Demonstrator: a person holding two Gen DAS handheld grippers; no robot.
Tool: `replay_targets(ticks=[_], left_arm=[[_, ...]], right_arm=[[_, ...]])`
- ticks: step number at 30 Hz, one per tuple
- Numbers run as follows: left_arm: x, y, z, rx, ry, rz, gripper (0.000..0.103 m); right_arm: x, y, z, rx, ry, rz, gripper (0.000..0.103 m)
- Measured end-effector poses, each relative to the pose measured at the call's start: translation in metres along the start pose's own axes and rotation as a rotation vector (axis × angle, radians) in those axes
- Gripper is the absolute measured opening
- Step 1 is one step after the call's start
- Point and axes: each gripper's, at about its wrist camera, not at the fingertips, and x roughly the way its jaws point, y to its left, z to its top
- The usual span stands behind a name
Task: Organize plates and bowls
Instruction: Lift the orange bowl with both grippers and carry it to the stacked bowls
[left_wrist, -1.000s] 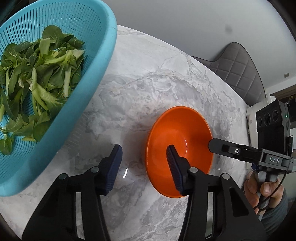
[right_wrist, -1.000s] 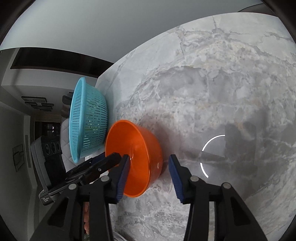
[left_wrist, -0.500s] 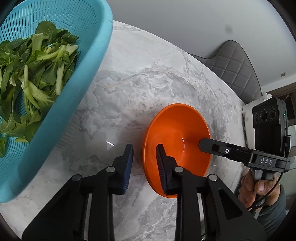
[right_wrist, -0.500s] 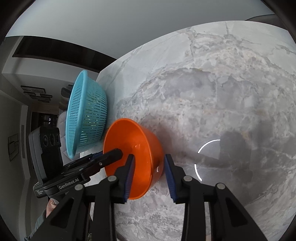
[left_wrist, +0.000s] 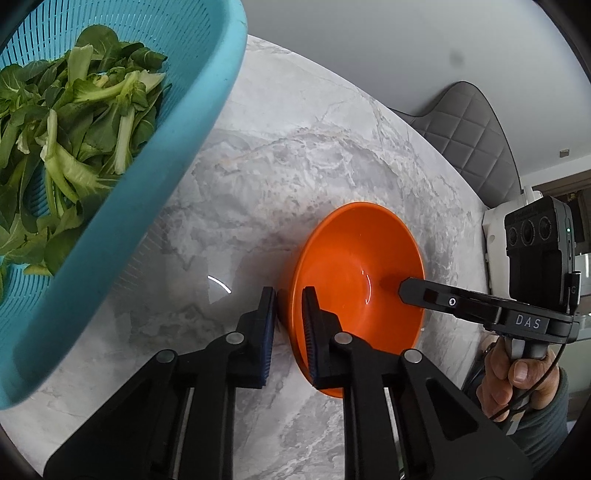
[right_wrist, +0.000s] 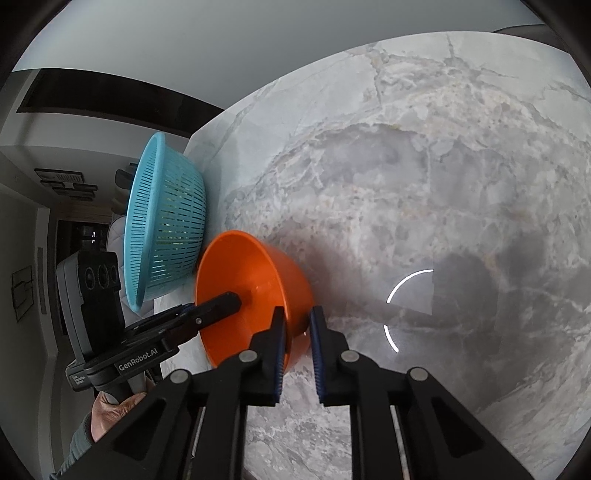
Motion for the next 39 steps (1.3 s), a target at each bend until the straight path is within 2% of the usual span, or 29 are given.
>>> replay_targets(ticks=[22,39], left_arm=[[-0.015,-0.01,-0.008,0.006,0.013,-0.004,0.013],[-0.063,-0.045,-0.051,0.054,-0.001,-0.019,0.013]], right_arm=[[-0.01,0.01,-0.007,-0.007,-0.012,-0.006,0.015],[-0.058,0.017,-0.05,0.009,-0.053,0.012,0.015]])
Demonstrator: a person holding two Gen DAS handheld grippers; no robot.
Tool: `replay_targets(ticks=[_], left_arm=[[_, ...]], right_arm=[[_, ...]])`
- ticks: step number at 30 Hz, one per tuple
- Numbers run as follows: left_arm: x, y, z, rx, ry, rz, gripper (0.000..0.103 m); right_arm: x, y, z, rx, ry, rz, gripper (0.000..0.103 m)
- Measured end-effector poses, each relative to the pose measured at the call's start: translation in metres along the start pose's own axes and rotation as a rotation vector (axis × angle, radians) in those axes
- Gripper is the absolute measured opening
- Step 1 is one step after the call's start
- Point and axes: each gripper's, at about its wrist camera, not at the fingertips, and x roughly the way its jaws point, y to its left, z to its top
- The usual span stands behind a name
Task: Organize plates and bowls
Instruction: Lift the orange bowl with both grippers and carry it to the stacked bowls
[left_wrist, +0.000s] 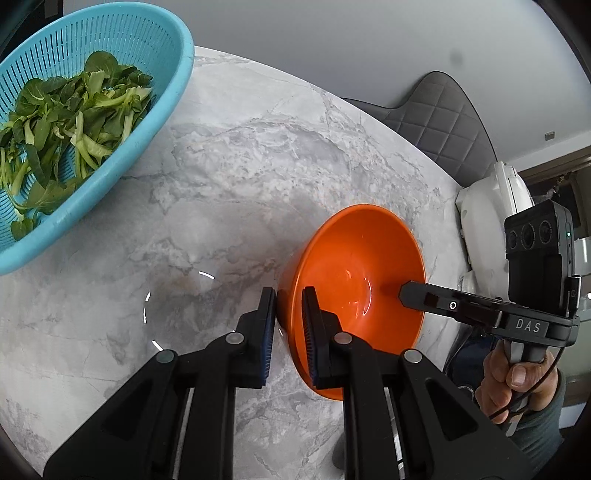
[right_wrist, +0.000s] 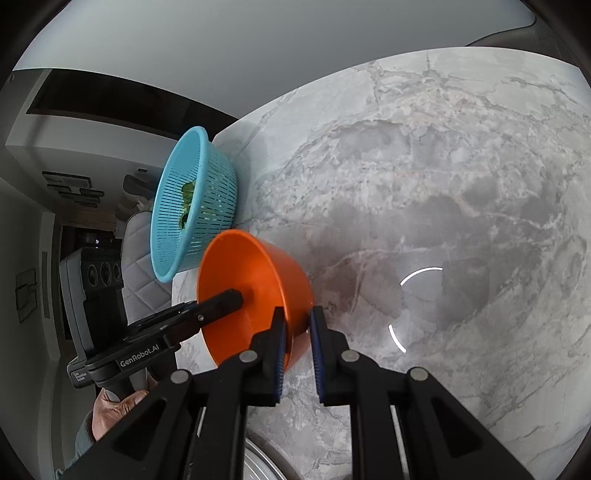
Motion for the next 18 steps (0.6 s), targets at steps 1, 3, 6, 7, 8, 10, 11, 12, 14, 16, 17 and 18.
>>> replay_targets(ticks=[1,3,6,7,8,10,11,12,14,16,17,18], left_arm=[[-0.002,-0.002,-0.004,0.001,0.0,-0.002,0.013],[-0.007,-0.007,-0.012,0.005,0.002,-0.007,0.013],[-0.014,-0.014,-0.026,0.014,0.002,-0.008,0.013],[-0.016,-0.015,-0.031,0.014,0.001,-0.01,0.013],[-0.019,-0.017,-0.036,0.017,0.001,-0.013,0.013],[-0.024,-0.023,-0.045,0.025,-0.002,-0.013,0.013],[-0.027,-0.025,-0.05,0.03,-0.002,-0.014,0.013],[-0.029,-0.028,-0.055,0.034,-0.001,-0.015,0.013],[-0.033,-0.033,-0.065,0.044,0.003,-0.019,0.013],[-0.037,-0.038,-0.076,0.052,0.008,-0.026,0.013],[-0.038,-0.041,-0.08,0.057,0.011,-0.03,0.013],[-0.04,-0.043,-0.085,0.062,0.013,-0.034,0.013]], right_arm=[[-0.002,0.001,-0.004,0.0,-0.003,0.0,0.015],[-0.009,0.003,-0.012,0.001,-0.011,0.001,0.015],[-0.018,0.01,-0.027,-0.003,-0.021,0.006,0.015],[-0.021,0.011,-0.031,-0.006,-0.023,0.003,0.015],[-0.024,0.013,-0.037,-0.007,-0.025,0.001,0.015],[-0.03,0.015,-0.046,-0.005,-0.031,0.002,0.015],[-0.033,0.015,-0.051,-0.002,-0.034,0.004,0.015],[-0.035,0.016,-0.056,0.0,-0.038,0.006,0.015],[-0.041,0.015,-0.067,0.008,-0.044,0.009,0.015],[-0.045,0.016,-0.077,0.013,-0.05,0.01,0.015],[-0.048,0.016,-0.081,0.016,-0.053,0.011,0.015],[-0.05,0.015,-0.086,0.02,-0.055,0.011,0.015]])
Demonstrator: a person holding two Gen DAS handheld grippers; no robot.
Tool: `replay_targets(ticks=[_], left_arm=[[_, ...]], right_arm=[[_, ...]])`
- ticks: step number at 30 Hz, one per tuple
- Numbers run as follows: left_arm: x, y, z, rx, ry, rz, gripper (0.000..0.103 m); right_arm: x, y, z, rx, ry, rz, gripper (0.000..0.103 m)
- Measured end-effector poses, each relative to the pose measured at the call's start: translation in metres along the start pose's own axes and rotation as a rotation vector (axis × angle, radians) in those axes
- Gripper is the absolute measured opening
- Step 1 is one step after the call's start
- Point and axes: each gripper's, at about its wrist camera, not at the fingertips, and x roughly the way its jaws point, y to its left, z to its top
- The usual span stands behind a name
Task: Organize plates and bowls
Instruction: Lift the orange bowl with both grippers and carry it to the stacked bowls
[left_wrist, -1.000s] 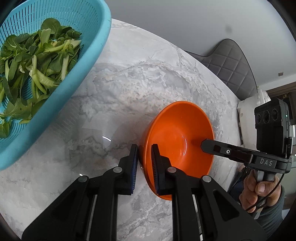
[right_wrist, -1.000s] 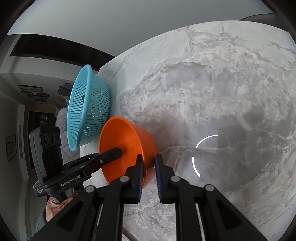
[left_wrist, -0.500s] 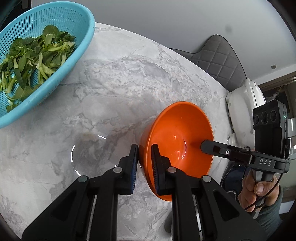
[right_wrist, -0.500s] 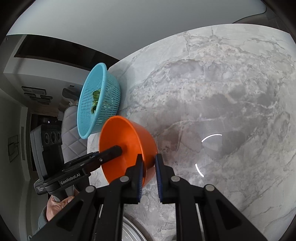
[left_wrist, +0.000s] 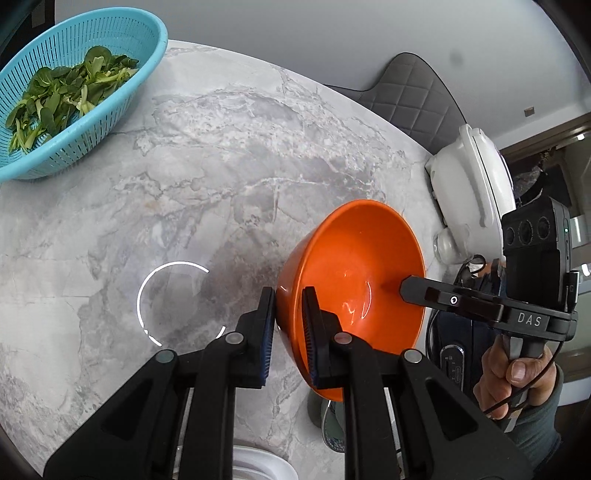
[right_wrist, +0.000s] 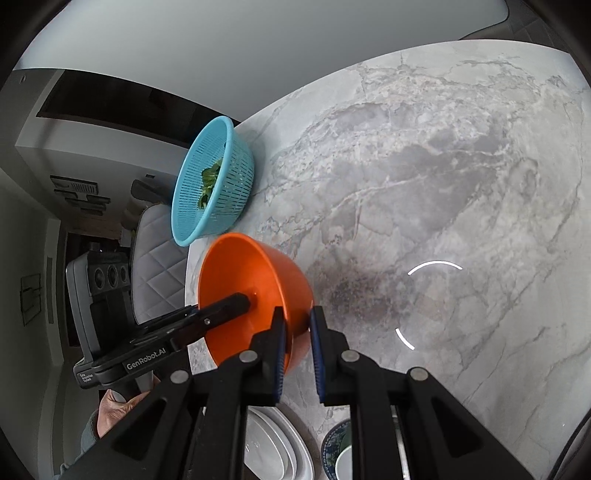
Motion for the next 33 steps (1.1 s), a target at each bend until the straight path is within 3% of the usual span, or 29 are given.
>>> replay_targets(ticks=[12,20,33], left_arm=[[0.0,-0.044,-0.052,0.08,0.055,-0.05,0.013],[0.024,-0.071,-0.094,0.133,0.14,-0.066,0.013],[0.07,-0.094,-0.14,0.208,0.236,-0.021,0.013]], right_arm=[[-0.043,-0.01,-0.06,0.046,-0.055,-0.016,0.015],[-0.064,-0.028,-0.101,0.093,-0.081,-0.048,0.016],[-0.068,-0.07,-0.154,0.194,-0.088,-0.084,0.017]])
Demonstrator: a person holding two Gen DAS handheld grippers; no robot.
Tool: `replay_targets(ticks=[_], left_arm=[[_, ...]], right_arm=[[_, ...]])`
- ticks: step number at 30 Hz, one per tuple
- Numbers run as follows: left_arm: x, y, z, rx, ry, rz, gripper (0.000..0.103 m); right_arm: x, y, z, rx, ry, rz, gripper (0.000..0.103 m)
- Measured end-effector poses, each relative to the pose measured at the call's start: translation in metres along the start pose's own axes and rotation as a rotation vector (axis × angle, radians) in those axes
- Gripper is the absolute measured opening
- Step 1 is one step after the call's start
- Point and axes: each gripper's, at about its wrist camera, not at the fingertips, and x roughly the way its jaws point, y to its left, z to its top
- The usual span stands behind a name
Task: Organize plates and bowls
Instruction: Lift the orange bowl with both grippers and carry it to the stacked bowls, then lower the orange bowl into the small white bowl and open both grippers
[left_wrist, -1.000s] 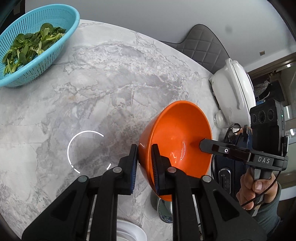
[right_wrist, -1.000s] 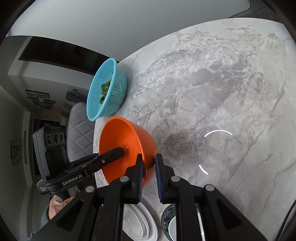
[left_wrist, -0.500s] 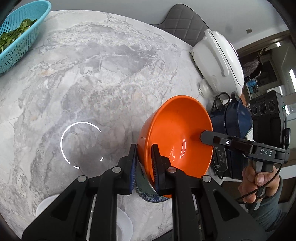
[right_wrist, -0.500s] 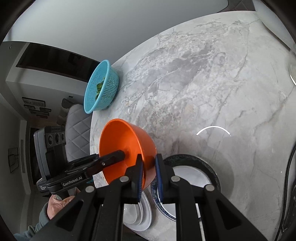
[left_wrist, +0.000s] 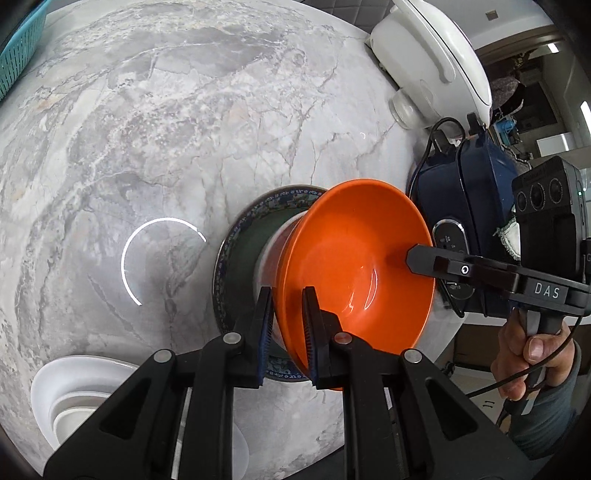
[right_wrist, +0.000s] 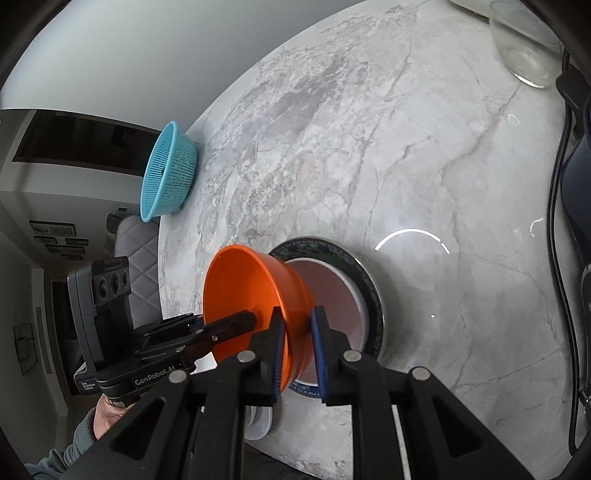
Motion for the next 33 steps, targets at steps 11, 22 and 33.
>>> replay_targets(ticks=[11,22,33], left_arm=[[0.027,-0.009,-0.004,0.026,0.032,0.032,0.013],[0.026,-0.011,-0.002,0.036,0.026,0.06,0.016],[0.021,-0.014,-0.005,0.037,-0.001,0.036,0.035]], right_arm=[[0.007,-0.022,-0.008,0.015,0.01,-0.049,0.017],[0.014,-0.019,-0.008,-0.008,0.027,-0.083,0.016],[0.025,-0.013,-0.008,-0.043,0.052,-0.148,0.016]])
